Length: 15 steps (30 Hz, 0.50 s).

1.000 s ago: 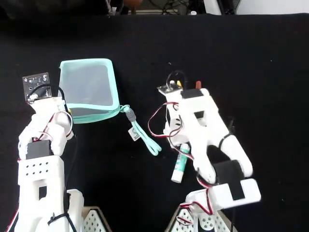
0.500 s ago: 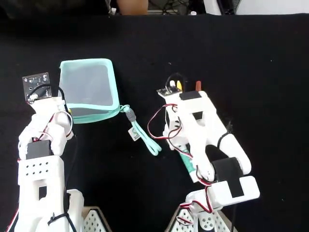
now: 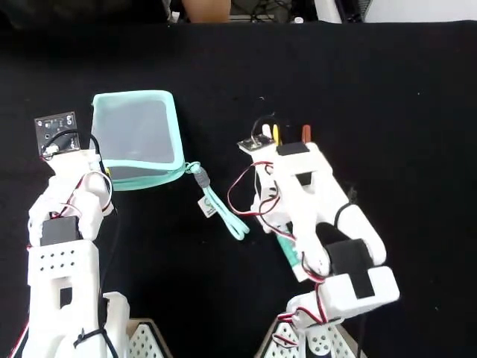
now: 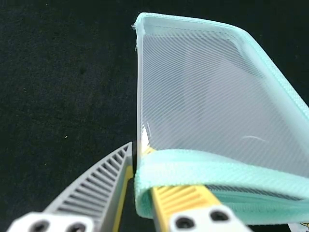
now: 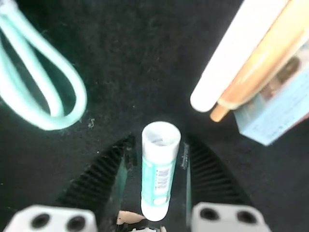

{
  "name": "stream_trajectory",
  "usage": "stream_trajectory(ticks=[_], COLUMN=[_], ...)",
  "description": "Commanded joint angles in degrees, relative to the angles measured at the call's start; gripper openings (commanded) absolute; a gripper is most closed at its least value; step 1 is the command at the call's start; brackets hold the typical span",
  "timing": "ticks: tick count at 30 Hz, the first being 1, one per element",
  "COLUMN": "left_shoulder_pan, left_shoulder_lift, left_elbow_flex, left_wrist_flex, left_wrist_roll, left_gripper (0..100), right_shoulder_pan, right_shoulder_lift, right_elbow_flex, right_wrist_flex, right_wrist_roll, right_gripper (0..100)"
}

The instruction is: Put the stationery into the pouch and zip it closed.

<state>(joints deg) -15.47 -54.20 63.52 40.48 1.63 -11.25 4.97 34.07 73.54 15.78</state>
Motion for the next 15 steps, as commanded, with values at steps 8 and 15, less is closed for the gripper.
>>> stream_trajectory(ticks=[8, 15], left_shoulder_pan=[0.7, 0.7], left_shoulder_lift=[0.1, 0.1], left_elbow_flex=[-0.3, -0.3], left_wrist_flex=[-1.2, -1.3], left_wrist_roll=[0.4, 0.4], left_gripper=[3, 3], right_shoulder_pan=[-0.4, -0.5], right_shoulder_lift=[5.2, -7.2], right_elbow_flex=[-0.2, 0.0], right_wrist_flex=[-5.8, -0.6], right_wrist_roll=[0.7, 0.8], right_gripper=[8.6, 1.2])
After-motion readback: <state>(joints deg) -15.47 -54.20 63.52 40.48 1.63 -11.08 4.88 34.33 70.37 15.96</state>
